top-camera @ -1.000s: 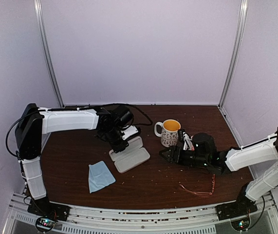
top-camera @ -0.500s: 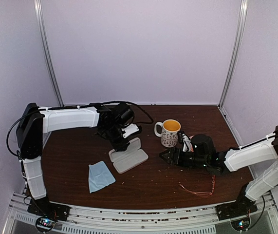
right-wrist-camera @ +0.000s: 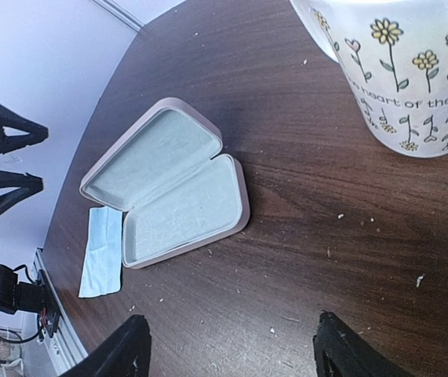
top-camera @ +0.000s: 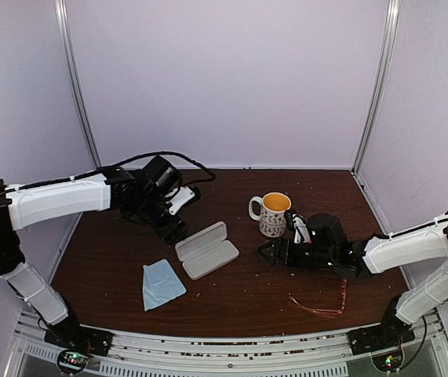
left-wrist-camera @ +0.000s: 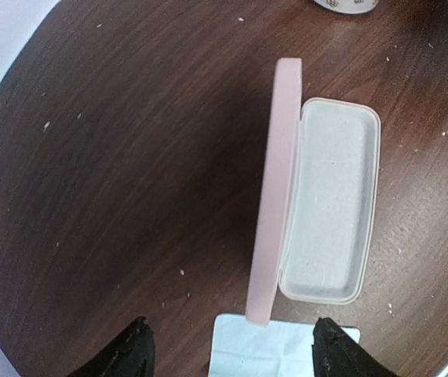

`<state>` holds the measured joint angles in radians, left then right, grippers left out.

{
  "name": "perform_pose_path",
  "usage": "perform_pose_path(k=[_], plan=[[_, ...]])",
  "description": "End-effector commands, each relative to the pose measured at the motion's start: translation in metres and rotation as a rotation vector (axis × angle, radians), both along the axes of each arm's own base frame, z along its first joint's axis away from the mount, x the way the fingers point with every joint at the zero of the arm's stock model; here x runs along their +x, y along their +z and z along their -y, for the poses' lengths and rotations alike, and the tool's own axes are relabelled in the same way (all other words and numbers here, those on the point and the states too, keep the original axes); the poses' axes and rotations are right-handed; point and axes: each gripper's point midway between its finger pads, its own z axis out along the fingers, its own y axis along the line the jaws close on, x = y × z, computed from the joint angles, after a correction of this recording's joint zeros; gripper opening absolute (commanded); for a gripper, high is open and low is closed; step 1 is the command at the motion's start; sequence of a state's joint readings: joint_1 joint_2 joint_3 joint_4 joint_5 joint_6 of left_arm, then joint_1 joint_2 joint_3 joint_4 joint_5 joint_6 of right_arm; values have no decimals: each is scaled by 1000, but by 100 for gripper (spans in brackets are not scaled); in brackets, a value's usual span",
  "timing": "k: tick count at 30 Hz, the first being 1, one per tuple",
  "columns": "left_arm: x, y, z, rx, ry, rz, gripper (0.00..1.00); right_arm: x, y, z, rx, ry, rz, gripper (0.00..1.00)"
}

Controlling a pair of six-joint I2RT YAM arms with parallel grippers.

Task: Organize the sunglasses
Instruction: Place the opened sunglasses case at the center of the board, then move the glasses cleaning cloth to the center of the board.

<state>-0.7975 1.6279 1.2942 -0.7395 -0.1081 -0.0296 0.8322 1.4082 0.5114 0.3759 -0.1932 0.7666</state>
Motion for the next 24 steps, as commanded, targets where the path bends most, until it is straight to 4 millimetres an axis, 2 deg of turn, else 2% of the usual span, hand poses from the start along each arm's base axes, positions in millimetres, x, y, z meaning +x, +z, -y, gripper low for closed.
perform_pose_path(k=[1, 4, 9, 15, 18, 24], plan=[[-16, 1, -27, -139, 170, -33, 71, 7, 17, 0, -53, -8, 74, 72], [-33, -17, -45, -174, 261, -76, 70, 7, 16, -2, -59, -4, 80, 72], [-58, -52, -67, -206, 385, -166, 63, 3, 12, -11, -48, 21, 69, 72], [-88, -73, -87, -280, 507, -226, 60, -8, 8, -27, -61, 60, 74, 72], [-98, -82, -87, -314, 519, -254, 54, -11, 7, -40, -68, 85, 73, 71], [-106, -104, -71, -312, 495, -316, 42, -16, 3, -55, -67, 118, 58, 71]])
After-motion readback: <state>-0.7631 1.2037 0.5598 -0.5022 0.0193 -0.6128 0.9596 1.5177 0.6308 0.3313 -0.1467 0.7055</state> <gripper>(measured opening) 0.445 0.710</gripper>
